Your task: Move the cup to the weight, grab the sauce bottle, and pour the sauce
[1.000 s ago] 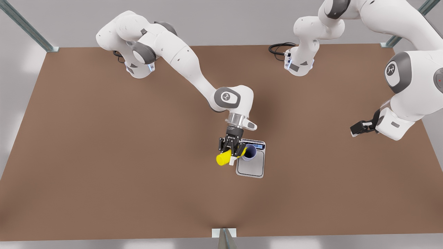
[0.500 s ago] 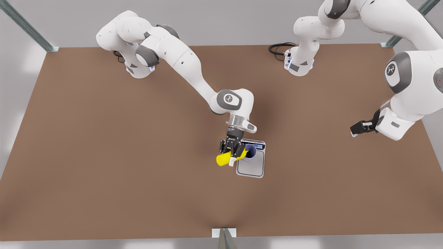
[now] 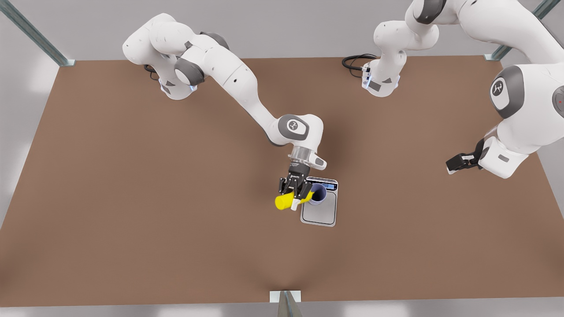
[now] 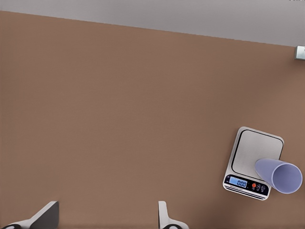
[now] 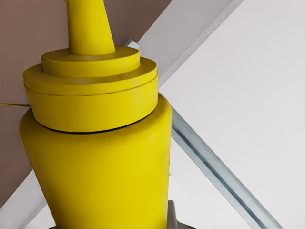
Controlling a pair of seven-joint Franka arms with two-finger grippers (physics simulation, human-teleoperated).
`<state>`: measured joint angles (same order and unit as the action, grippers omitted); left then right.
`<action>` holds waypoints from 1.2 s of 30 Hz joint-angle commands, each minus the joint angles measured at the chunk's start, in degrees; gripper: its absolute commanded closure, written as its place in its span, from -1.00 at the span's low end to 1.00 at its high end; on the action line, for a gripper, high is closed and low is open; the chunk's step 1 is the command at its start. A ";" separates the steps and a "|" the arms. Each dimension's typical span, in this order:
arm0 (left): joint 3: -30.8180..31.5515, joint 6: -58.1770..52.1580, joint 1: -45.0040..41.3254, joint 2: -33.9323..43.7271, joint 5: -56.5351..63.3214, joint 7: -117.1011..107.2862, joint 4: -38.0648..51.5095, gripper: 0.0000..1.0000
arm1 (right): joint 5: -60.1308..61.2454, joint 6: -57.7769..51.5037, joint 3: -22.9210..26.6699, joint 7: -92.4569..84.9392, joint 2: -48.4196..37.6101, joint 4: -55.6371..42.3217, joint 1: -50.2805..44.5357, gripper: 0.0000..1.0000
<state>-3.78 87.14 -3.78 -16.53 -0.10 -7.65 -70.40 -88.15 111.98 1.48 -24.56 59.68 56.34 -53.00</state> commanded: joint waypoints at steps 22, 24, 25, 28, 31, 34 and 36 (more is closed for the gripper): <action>0.00 0.05 0.00 0.09 0.01 0.00 0.00 -1.00 | 24.59 0.96 -0.08 -3.12 -6.60 0.79 4.83 -0.08; 0.00 0.05 0.00 0.09 0.01 0.00 0.00 -1.00 | 31.10 3.34 -0.08 -6.37 -7.39 0.79 7.12 -0.08; 0.00 0.05 0.00 0.09 0.01 0.00 0.00 -1.00 | 34.88 3.51 -0.08 -9.01 -7.48 0.71 8.08 -0.08; 0.00 0.05 0.00 0.09 0.01 0.00 0.00 -1.00 | 44.99 6.85 -0.16 -14.28 -8.97 0.79 13.00 -0.08; 0.00 0.05 0.00 0.09 0.01 0.00 0.00 -1.00 | 61.32 9.05 -0.08 -28.16 -9.67 0.79 18.27 -0.08; 0.00 0.05 0.00 0.18 0.01 0.00 0.00 -1.00 | 74.16 9.14 -0.16 -41.69 -10.02 0.88 23.55 -0.08; 0.00 -0.04 0.00 0.18 0.01 0.00 0.00 -1.00 | 82.08 9.05 -0.08 -49.09 -10.11 1.41 26.63 -0.08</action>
<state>-3.78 87.17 -3.78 -16.35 -0.10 -7.65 -70.40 -5.05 121.01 1.33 -74.92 48.97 58.74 -25.44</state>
